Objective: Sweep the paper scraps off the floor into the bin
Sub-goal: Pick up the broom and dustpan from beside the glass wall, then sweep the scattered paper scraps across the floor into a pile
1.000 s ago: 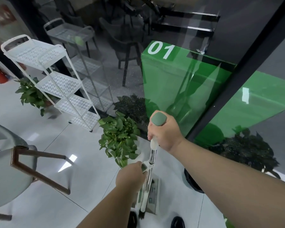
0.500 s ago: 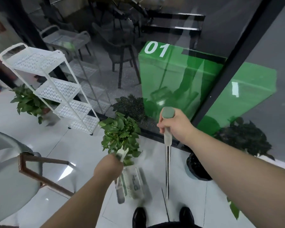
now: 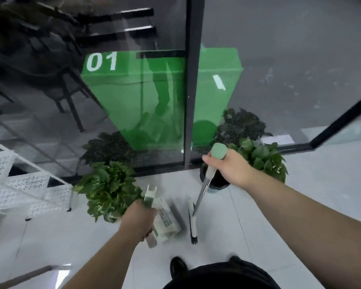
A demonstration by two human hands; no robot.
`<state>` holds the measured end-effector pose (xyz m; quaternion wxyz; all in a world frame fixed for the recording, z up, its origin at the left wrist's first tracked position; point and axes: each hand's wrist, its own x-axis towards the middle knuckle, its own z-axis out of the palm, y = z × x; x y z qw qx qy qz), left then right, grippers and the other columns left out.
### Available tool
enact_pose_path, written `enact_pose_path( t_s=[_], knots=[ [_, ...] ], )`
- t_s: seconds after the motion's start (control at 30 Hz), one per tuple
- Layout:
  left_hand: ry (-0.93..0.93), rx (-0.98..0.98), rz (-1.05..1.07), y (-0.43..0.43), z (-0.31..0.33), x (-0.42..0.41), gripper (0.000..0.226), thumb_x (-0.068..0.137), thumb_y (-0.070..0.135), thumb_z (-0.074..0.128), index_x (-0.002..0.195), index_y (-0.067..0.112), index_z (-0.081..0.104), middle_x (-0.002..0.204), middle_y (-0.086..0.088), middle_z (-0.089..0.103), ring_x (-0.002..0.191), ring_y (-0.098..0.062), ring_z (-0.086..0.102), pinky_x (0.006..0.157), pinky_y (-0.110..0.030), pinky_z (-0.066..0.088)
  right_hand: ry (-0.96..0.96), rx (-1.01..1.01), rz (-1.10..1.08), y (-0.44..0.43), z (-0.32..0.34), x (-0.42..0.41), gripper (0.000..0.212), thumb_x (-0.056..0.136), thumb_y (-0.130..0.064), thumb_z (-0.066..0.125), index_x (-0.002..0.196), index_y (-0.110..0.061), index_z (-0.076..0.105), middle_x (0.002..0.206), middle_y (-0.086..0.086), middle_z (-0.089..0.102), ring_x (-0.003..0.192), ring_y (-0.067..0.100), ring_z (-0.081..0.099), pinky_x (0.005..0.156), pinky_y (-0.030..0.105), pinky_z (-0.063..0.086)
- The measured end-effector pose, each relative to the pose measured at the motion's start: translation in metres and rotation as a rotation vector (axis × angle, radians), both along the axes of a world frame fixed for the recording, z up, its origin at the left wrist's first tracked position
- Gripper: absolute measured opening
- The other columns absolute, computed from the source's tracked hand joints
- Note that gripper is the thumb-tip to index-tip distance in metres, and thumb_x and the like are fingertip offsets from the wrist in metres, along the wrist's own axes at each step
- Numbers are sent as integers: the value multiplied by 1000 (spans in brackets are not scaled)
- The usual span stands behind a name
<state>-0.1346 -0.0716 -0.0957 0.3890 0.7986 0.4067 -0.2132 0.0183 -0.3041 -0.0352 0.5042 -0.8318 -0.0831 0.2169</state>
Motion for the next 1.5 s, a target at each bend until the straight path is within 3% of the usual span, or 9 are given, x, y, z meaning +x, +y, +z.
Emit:
enact_pose_path(
  t_s=[0.13,0.23,0.37,0.57,0.77,0.93,1.1,1.3,1.5],
  knots=[
    [7,-20,-102,-27,-3,18,19,87,21,53,90,6,65,56,-12,66,40,-24,54,44,-26,42,255,73,-53,-59,13,-10,21,95,-31,68,96,-10,64,93,13,71,67,28,67,58,35,56],
    [-27,-72,-121,-51,-1,30,18,79,15,53,90,6,65,63,-21,67,46,-27,58,48,-31,44,521,485,-155,-112,25,-22,22,82,-4,61,103,-3,59,124,24,59,98,53,68,84,56,59],
    [-36,-54,-146,-99,5,43,13,81,13,57,87,3,64,56,-13,62,47,-26,57,48,-30,44,703,553,-255,-176,37,-46,64,93,-52,51,110,8,64,118,31,65,103,58,64,89,56,56],
    [-10,-34,-365,-196,15,45,10,84,12,57,87,3,61,46,-8,57,40,-24,52,46,-27,39,768,355,-607,-273,50,-96,24,92,-9,53,106,1,69,81,11,73,82,41,69,57,30,56],
    [-46,-94,-539,-296,19,30,10,87,7,56,95,4,61,67,-12,59,44,-24,52,43,-26,42,795,424,-1007,-361,56,-167,15,92,-3,51,107,-2,50,108,23,60,69,37,72,41,24,52],
    [-39,-123,-615,-377,18,16,6,89,2,56,86,2,61,43,-3,47,37,-20,41,43,-23,36,795,559,-1250,-421,37,-248,23,85,9,45,106,0,47,108,23,55,83,46,74,88,41,60],
    [-44,-151,-710,-454,5,3,16,87,10,58,98,4,67,49,-5,51,43,-21,45,54,-31,40,1008,648,-1356,-444,-24,-327,25,85,-2,43,108,3,52,78,17,59,38,22,54,42,21,47],
    [-65,-147,-898,-529,4,-13,14,88,10,59,97,2,65,60,-7,52,43,-21,47,52,-29,38,934,838,-1446,-488,-34,-373,5,97,-6,52,93,-7,55,56,4,49,31,12,46,36,16,42],
    [-39,-137,-1088,-579,-6,-18,13,93,14,59,99,3,64,65,-9,54,45,-21,49,53,-32,40,801,950,-1761,-502,-36,-414,7,97,-1,52,103,-5,54,71,8,51,34,13,49,36,16,42]
  ],
)
